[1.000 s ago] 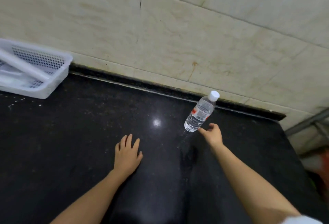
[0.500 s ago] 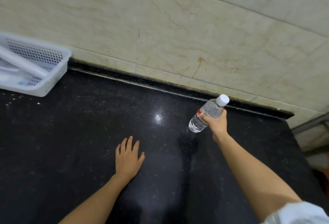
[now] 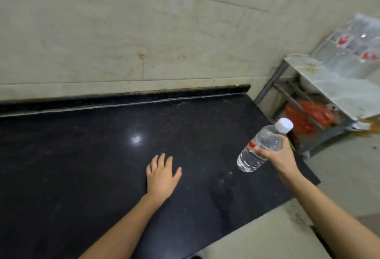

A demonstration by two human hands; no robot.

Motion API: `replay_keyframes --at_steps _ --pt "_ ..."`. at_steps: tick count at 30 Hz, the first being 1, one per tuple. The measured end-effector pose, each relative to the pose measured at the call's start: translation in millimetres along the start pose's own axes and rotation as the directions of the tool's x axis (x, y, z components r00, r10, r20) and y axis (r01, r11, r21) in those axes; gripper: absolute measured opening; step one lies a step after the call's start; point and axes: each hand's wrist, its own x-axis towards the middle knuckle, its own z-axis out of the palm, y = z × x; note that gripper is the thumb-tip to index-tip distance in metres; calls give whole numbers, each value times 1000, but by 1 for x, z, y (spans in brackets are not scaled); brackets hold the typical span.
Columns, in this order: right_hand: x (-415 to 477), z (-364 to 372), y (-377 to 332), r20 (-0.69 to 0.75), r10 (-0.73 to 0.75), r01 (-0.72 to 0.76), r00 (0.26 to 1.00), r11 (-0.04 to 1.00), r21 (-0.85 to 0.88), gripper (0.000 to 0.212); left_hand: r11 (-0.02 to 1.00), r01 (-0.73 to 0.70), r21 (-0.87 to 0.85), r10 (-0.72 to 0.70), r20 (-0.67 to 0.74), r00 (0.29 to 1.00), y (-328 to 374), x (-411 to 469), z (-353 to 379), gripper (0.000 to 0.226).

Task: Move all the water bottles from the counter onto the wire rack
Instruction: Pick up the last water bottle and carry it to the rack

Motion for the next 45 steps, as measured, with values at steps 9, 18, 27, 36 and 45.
replay_keyframes --at_steps 9,18,27,36,45 --pt "-46 -200 104 -296 169 -158 940 985 63 58 959 -264 99 264 11 964 186 0 65 55" --pt "-61 -355 181 -383 206 -173 900 978 120 58 780 -610 142 604 87 792 440 -31 158 65" --pt "-70 -450 237 -430 318 -260 845 947 191 65 705 -684 187 686 64 724 576 12 207 56" --pt "38 -541 230 -485 191 -159 853 981 108 75 738 -603 302 673 -274 687 702 144 209 53" --pt "182 -608 189 -445 36 -14 895 998 53 76 827 -312 468 494 -340 800 744 187 242 64"
